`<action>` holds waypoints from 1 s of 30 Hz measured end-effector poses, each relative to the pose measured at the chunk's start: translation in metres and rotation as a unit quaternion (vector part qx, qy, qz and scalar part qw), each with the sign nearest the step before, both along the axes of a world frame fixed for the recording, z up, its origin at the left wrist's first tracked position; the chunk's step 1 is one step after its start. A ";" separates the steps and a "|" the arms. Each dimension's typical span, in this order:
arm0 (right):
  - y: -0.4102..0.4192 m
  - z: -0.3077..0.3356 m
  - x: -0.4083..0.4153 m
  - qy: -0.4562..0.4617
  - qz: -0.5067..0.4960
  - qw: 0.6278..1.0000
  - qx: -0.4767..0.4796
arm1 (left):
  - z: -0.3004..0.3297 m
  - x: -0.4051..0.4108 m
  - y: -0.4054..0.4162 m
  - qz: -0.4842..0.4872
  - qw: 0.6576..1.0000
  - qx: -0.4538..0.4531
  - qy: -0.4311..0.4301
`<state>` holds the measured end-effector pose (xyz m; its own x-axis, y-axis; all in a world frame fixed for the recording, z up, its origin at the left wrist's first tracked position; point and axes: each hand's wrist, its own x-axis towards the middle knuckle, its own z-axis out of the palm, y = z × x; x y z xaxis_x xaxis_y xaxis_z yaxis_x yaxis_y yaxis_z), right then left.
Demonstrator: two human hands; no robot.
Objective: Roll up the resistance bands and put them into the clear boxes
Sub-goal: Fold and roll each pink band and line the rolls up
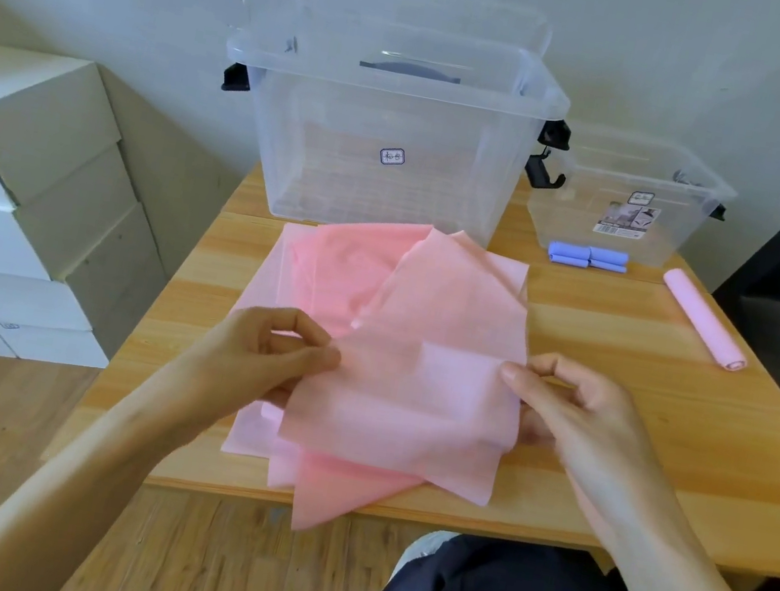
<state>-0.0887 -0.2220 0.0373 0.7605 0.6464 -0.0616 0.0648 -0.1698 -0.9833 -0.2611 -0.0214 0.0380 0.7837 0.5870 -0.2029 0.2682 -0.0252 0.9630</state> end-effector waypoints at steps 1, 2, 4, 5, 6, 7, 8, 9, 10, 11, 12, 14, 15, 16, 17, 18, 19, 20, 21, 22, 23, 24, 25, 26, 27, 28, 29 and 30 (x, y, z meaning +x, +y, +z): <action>-0.007 -0.002 -0.001 0.017 0.006 1.000 -0.009 | -0.002 -0.003 -0.004 -0.010 1.000 -0.002 0.018; -0.012 -0.004 -0.001 0.034 0.012 0.999 -0.022 | -0.004 -0.005 -0.005 -0.018 0.999 -0.004 0.036; -0.019 -0.010 -0.004 0.056 0.027 0.997 -0.055 | -0.009 -0.008 -0.007 -0.030 0.997 -0.004 0.070; -0.021 -0.013 -0.004 0.058 0.036 0.995 -0.076 | -0.012 -0.008 -0.006 -0.033 0.996 0.003 0.087; -0.021 -0.017 -0.005 0.055 0.045 0.992 -0.100 | -0.015 -0.008 -0.006 -0.036 0.994 0.015 0.103; -0.022 -0.021 -0.005 0.049 0.055 0.990 -0.123 | -0.017 -0.008 -0.006 -0.038 0.992 0.028 0.118; -0.022 -0.024 -0.004 0.042 0.067 0.986 -0.145 | -0.019 -0.008 -0.006 -0.040 0.990 0.042 0.131; -0.022 -0.027 -0.004 0.035 0.081 0.983 -0.161 | -0.020 -0.007 -0.005 -0.044 0.987 0.058 0.144; -0.022 -0.029 -0.003 0.031 0.095 0.980 -0.174 | -0.019 -0.007 -0.004 -0.054 0.983 0.075 0.161; -0.022 -0.030 -0.002 0.028 0.106 0.977 -0.183 | -0.017 -0.007 -0.003 -0.073 0.976 0.095 0.181; -0.022 -0.030 0.000 0.026 0.112 0.975 -0.189 | -0.014 -0.006 -0.002 -0.097 0.967 0.118 0.202; -0.021 -0.028 0.007 0.018 0.104 0.975 -0.196 | -0.006 -0.003 0.003 -0.126 0.952 0.167 0.222; -0.019 -0.027 0.012 0.011 0.093 0.976 -0.196 | -0.003 0.001 0.007 -0.122 0.949 0.193 0.216; -0.018 -0.027 0.018 0.003 0.081 0.978 -0.194 | -0.001 0.007 0.011 -0.109 0.949 0.218 0.199; -0.015 -0.028 0.025 -0.001 0.067 0.980 -0.187 | 0.000 0.015 0.016 -0.094 0.951 0.236 0.175; -0.012 -0.029 0.033 0.001 0.051 0.983 -0.174 | 0.001 0.025 0.020 -0.081 0.956 0.242 0.145; -0.009 -0.031 0.041 0.003 0.036 0.987 -0.157 | 0.001 0.037 0.025 -0.071 0.962 0.237 0.113; -0.004 -0.033 0.049 0.006 0.023 0.990 -0.140 | -0.001 0.050 0.030 -0.063 0.968 0.229 0.083; 0.001 -0.035 0.057 0.009 0.011 0.992 -0.123 | -0.003 0.064 0.036 -0.055 0.973 0.219 0.057; 0.006 -0.037 0.065 0.013 -0.002 0.994 -0.106 | -0.005 0.078 0.042 -0.046 0.977 0.207 0.037; 0.012 -0.039 0.072 0.017 -0.017 0.996 -0.090 | -0.007 0.092 0.048 -0.038 0.980 0.193 0.021; 0.018 -0.040 0.079 0.019 -0.030 0.996 -0.077 | -0.009 0.106 0.054 -0.032 0.983 0.180 0.010; 0.023 -0.042 0.086 0.019 -0.041 0.997 -0.067 | -0.011 0.119 0.060 -0.024 0.985 0.169 0.003; 0.029 -0.042 0.093 0.015 -0.051 0.997 -0.062 | -0.012 0.132 0.066 -0.016 0.987 0.161 -0.002; 0.034 -0.042 0.099 0.009 -0.059 0.996 -0.063 | -0.013 0.143 0.071 -0.007 0.988 0.155 -0.003; 0.039 -0.042 0.106 0.003 -0.067 0.996 -0.066 | -0.014 0.153 0.075 -0.001 0.988 0.153 -0.001; 0.044 -0.042 0.112 0.000 -0.074 0.995 -0.072 | -0.015 0.162 0.078 0.003 0.988 0.154 0.004; 0.048 -0.041 0.118 -0.002 -0.080 0.994 -0.079 | -0.015 0.170 0.080 0.007 0.988 0.156 0.013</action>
